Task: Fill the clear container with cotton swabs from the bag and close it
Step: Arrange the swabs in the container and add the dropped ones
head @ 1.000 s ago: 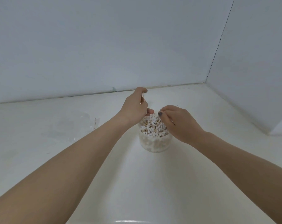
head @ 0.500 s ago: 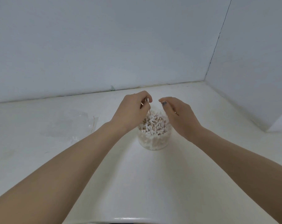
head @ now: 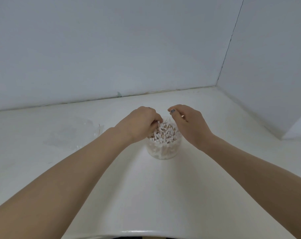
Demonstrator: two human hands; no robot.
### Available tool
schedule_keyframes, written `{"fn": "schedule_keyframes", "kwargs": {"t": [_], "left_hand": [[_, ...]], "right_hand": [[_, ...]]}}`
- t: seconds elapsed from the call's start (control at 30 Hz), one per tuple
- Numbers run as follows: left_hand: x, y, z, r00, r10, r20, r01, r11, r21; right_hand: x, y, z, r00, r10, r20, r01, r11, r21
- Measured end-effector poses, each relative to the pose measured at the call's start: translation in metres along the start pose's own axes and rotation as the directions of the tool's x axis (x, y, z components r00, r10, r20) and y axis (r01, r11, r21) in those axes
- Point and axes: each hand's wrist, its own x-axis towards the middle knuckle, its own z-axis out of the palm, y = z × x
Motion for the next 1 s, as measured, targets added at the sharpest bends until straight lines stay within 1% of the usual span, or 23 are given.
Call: {"fn": "schedule_keyframes", "kwargs": {"t": [0.13,0.2,0.27,0.43,0.53,0.57,0.63,0.7,0.73,0.8,0.87,0.93,1.0], "left_hand": [[0.001,0.0,-0.007,0.997,0.02,0.08,-0.03,0.992,0.125],[0.0,0.004,-0.006,0.991,0.059,0.124,-0.085,0.973,0.216],[-0.003,0.008,-0.003,0.985,0.1,0.139,-0.138,0.945,0.296],[-0.011,0.006,0.014,0.98,0.102,0.171,-0.154,0.932,0.329],[-0.007,0.0,0.008,0.983,0.094,0.156,-0.122,0.975,0.185],[-0.005,-0.001,0.005,0.991,0.084,0.108,-0.097,0.988,0.12],[-0.001,-0.003,-0.003,0.998,0.0,-0.056,-0.003,0.999,-0.045],[0.002,-0.001,-0.008,0.974,-0.12,-0.19,0.069,0.965,-0.254],[0.004,0.001,-0.009,0.96,-0.178,-0.215,0.096,0.933,-0.346],[0.008,0.007,-0.011,0.935,-0.279,-0.22,0.138,0.856,-0.498],[0.011,0.011,-0.012,0.917,-0.331,-0.221,0.157,0.812,-0.563],[0.012,0.012,-0.01,0.909,-0.352,-0.221,0.167,0.795,-0.583],[0.01,0.011,-0.005,0.9,-0.367,-0.236,0.172,0.796,-0.58]], "right_hand": [[-0.001,-0.003,0.004,1.0,0.016,0.003,-0.016,1.0,0.027],[-0.002,-0.005,0.006,1.0,0.016,0.01,-0.016,0.999,0.041],[-0.002,-0.007,0.008,1.0,0.017,0.009,-0.018,0.998,0.056],[-0.001,-0.011,0.009,0.998,0.066,0.023,-0.068,0.995,0.075],[-0.003,-0.013,0.011,0.997,0.063,0.033,-0.066,0.995,0.079],[-0.003,-0.013,0.011,0.997,0.066,0.036,-0.069,0.994,0.08],[-0.003,-0.013,0.012,0.996,0.076,0.035,-0.079,0.992,0.096],[-0.003,-0.014,0.011,0.995,0.101,0.026,-0.104,0.986,0.127],[-0.003,-0.015,0.011,0.994,0.111,0.018,-0.113,0.984,0.137],[-0.003,-0.016,0.009,0.993,0.116,-0.016,-0.112,0.981,0.158],[-0.001,-0.021,0.007,0.99,0.129,-0.058,-0.114,0.972,0.206],[0.001,-0.024,0.005,0.982,0.171,-0.076,-0.145,0.952,0.268],[0.002,-0.026,0.004,0.977,0.204,-0.065,-0.176,0.939,0.297]]}}
